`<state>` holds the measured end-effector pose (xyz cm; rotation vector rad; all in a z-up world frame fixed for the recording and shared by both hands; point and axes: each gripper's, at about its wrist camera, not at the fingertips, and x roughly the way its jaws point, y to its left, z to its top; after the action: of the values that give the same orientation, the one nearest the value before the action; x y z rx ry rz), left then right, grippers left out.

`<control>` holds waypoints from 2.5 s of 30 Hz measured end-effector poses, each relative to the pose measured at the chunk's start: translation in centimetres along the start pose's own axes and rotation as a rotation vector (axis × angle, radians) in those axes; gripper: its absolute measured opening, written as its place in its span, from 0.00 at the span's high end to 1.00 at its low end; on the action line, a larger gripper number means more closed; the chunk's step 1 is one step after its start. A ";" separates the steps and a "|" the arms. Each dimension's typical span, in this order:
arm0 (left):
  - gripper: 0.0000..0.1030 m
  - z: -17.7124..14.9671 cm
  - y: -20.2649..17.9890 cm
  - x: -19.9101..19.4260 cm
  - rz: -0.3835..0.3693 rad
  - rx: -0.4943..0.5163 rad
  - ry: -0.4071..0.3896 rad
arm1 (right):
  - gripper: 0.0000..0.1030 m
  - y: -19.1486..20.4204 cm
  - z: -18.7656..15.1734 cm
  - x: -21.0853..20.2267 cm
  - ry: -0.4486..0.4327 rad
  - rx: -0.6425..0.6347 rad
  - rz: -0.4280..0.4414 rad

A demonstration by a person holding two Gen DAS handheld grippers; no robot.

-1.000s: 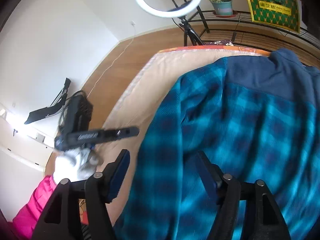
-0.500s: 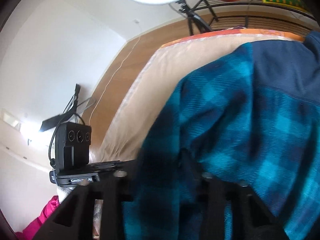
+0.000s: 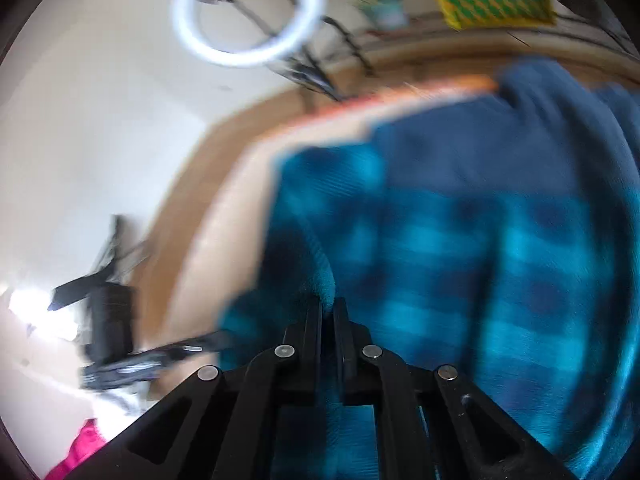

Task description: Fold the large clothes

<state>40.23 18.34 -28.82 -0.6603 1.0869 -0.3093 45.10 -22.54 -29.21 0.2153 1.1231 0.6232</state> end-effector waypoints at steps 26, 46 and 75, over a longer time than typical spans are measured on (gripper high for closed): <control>0.93 -0.9 0.7 -2.4 0.026 -0.005 -0.014 | 0.90 2.5 7.4 6.0 -0.003 -0.003 -0.029; 0.53 -21.3 -1.9 -14.2 -0.109 -0.018 0.141 | 0.29 5.6 -2.3 -19.6 -0.227 -0.039 0.194; 0.95 -28.3 -6.2 -11.4 -0.072 0.108 0.032 | 0.18 16.1 -10.7 -13.1 -0.018 -0.324 -0.195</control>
<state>10.43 9.99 -25.29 -0.6005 1.0703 -0.4386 26.14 -18.43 -16.25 -0.1645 0.9955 0.6170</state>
